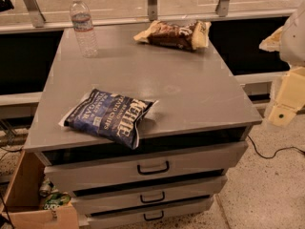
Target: Move brown chip bag near blue chip bag
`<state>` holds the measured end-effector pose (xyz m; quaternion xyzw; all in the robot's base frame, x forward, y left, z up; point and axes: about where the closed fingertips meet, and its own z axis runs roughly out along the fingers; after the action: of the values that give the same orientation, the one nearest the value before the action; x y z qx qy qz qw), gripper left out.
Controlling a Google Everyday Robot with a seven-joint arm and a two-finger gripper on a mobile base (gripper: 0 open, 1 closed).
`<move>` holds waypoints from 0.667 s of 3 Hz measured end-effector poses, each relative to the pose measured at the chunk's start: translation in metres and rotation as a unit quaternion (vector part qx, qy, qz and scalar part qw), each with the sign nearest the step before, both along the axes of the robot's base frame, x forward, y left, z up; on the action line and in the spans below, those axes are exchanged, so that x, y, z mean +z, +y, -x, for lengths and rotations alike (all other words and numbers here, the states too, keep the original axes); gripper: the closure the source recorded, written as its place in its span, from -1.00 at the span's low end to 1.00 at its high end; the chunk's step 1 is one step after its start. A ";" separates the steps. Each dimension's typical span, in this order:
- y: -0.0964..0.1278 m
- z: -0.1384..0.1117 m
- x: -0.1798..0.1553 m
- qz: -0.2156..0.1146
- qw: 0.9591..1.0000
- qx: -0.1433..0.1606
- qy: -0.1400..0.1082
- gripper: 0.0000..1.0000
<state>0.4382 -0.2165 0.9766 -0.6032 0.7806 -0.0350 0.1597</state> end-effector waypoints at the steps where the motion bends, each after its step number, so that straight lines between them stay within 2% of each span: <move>1: 0.000 -0.001 0.001 -0.001 1.000 0.001 -0.003 -1.00; 2: 0.006 -0.038 -0.008 -0.036 0.999 0.009 -0.023 -1.00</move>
Offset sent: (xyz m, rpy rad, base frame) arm 0.1079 0.0149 -0.0260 0.2078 -0.1130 0.0473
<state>0.4758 -0.2101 0.9689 -0.6033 0.7718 -0.0197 0.1998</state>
